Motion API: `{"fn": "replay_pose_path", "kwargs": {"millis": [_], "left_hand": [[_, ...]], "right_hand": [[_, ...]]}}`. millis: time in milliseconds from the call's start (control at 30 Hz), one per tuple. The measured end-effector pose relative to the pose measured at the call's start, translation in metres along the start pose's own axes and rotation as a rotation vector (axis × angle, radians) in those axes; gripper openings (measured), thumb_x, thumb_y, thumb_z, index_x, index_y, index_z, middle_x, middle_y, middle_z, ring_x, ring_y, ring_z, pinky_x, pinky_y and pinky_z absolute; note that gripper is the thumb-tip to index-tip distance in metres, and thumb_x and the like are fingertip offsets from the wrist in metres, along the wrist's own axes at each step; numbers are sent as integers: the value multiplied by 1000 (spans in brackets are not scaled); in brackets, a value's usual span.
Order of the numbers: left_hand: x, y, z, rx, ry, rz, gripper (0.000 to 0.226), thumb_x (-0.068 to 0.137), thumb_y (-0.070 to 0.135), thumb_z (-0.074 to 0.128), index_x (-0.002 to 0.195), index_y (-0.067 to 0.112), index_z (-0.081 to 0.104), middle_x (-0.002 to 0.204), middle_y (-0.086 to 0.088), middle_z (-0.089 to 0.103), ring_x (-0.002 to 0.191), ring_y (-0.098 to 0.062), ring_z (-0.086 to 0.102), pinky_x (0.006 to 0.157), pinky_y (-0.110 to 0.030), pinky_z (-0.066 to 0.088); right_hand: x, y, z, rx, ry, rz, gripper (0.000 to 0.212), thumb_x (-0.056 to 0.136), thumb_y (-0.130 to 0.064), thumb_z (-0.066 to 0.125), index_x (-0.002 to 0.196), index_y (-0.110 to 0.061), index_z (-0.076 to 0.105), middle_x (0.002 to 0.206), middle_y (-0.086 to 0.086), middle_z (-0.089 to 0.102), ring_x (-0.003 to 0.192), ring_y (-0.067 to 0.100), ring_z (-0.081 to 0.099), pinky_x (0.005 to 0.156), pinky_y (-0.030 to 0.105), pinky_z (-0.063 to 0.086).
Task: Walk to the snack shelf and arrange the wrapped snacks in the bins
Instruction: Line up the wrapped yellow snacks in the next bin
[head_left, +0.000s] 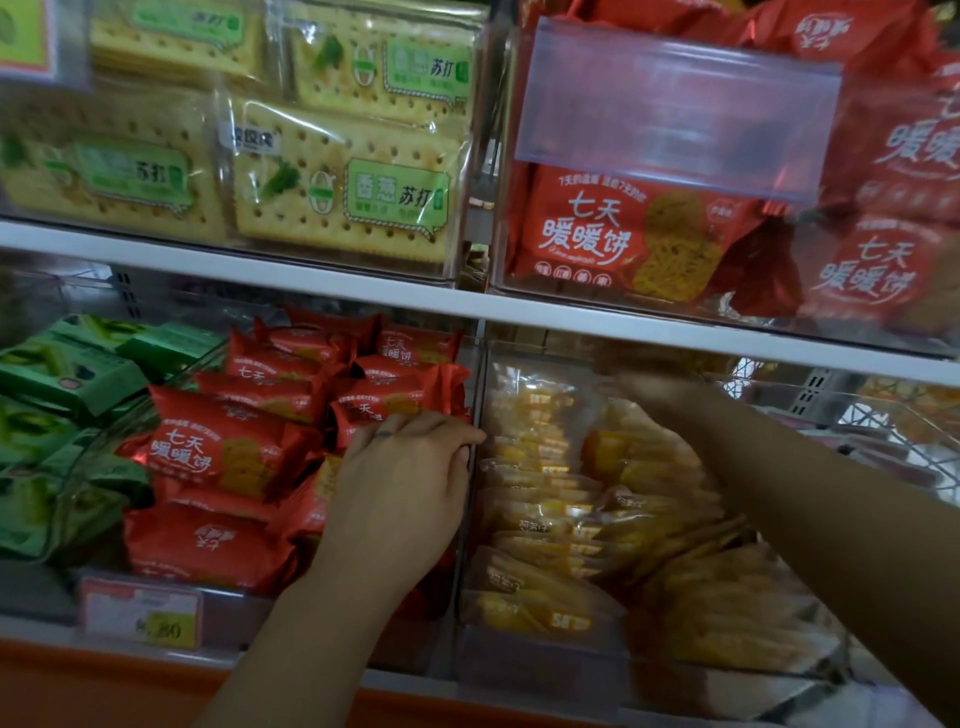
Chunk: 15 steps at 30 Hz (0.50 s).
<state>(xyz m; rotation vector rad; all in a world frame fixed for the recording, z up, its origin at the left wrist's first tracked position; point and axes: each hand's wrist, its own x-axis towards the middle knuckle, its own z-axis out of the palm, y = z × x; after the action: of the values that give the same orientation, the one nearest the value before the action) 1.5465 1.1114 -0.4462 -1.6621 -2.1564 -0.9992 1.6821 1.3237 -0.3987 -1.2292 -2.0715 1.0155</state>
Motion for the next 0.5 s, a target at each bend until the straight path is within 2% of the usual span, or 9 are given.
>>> {"fn": "replay_pose_path", "kwargs": {"millis": [67, 100, 167, 233, 333, 433, 500], "left_hand": [[0, 0, 1, 5, 6, 2, 27, 81, 22, 49, 97, 29, 71, 96, 11, 69, 87, -17, 63, 78, -29, 37], [0, 0, 1, 8, 9, 2, 27, 81, 22, 50, 96, 30, 71, 96, 12, 69, 87, -17, 63, 78, -29, 37], [0, 0, 1, 13, 18, 10, 27, 81, 22, 51, 96, 29, 71, 95, 11, 70, 86, -17, 64, 77, -29, 38], [-1, 0, 1, 16, 21, 17, 27, 81, 21, 51, 96, 29, 71, 95, 11, 70, 87, -16, 64, 78, -30, 39], [-3, 0, 1, 26, 31, 22, 27, 81, 21, 51, 97, 30, 71, 95, 13, 69, 88, -14, 63, 78, -28, 37], [-3, 0, 2, 32, 41, 36, 29, 83, 24, 47, 97, 31, 71, 95, 14, 69, 87, -13, 63, 77, -28, 36], [-2, 0, 2, 38, 42, 41, 31, 84, 25, 44, 97, 31, 70, 96, 14, 69, 87, -13, 63, 76, -27, 36]], "right_hand": [[3, 0, 3, 310, -55, 181, 18, 96, -2, 40, 98, -9, 56, 89, 10, 54, 80, 19, 56, 82, 34, 47], [3, -2, 6, 373, -114, 251, 17, 95, -2, 41, 96, -10, 56, 83, 8, 53, 79, 21, 56, 83, 37, 48], [0, -10, 16, 374, -176, 306, 11, 94, -6, 47, 94, -10, 57, 84, 8, 54, 80, 26, 57, 82, 40, 49], [-5, -19, 26, 384, -183, 321, 12, 95, -9, 46, 86, -10, 53, 78, 8, 50, 66, 21, 51, 64, 32, 45], [-6, -14, 37, 325, -165, 337, 11, 97, -10, 42, 93, -8, 52, 71, 6, 46, 57, 15, 43, 49, 25, 35], [-4, -4, 40, 366, -116, 319, 11, 96, -10, 45, 97, -5, 55, 71, 8, 51, 58, 15, 46, 51, 26, 37], [-5, 1, 41, 384, -117, 298, 15, 95, -13, 49, 101, -3, 59, 84, 15, 59, 69, 19, 54, 59, 28, 44]]}}
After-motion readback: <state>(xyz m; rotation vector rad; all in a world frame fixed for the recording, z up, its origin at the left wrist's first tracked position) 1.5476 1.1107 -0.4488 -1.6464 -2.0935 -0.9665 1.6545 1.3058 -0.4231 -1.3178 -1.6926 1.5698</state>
